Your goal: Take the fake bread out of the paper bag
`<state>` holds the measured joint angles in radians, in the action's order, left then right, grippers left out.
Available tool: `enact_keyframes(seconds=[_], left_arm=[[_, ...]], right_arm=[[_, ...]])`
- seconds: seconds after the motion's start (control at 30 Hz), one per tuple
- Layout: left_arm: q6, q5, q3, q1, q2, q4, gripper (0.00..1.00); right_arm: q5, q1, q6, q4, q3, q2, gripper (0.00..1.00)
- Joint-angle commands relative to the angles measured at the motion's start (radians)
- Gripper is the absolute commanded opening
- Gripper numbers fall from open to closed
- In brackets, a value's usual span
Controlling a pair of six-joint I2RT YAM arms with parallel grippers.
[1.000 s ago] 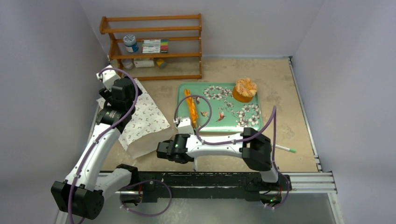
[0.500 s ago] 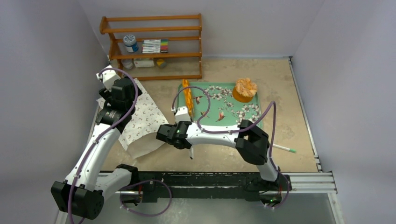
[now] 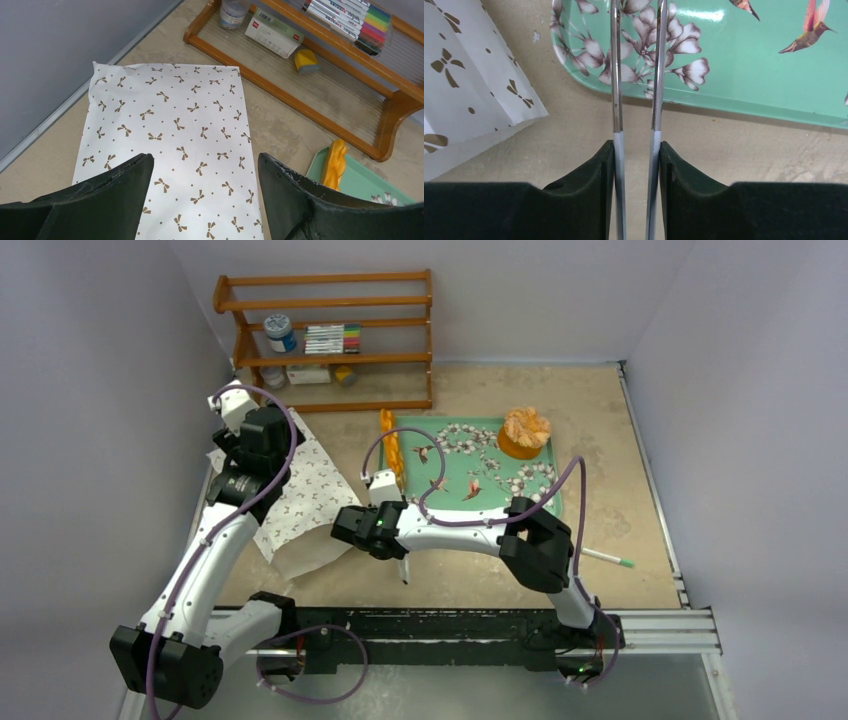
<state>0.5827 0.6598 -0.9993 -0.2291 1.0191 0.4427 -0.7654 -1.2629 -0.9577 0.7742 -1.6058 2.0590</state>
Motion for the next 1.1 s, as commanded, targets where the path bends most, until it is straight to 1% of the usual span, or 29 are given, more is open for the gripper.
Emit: enact_keyframes(seconds=[0.0, 0.5, 0.8, 1.07], left_arm=[[0.000, 0.013, -0.001, 0.008, -0.002, -0.019, 0.77], [0.004, 0.004, -0.005, 0.008, -0.006, -0.012, 0.77], [0.007, 0.001, -0.007, 0.008, -0.011, -0.008, 0.77], [0.011, -0.003, -0.015, 0.008, -0.011, -0.005, 0.77]], right_arm=[[0.026, -0.009, 0.022, -0.050, -0.008, -0.054, 0.37], [0.058, -0.010, -0.042, -0.075, 0.089, -0.102, 0.46], [0.066, -0.033, -0.069, -0.068, 0.113, -0.129, 0.49], [0.073, -0.054, -0.113, -0.054, 0.144, -0.169, 0.49]])
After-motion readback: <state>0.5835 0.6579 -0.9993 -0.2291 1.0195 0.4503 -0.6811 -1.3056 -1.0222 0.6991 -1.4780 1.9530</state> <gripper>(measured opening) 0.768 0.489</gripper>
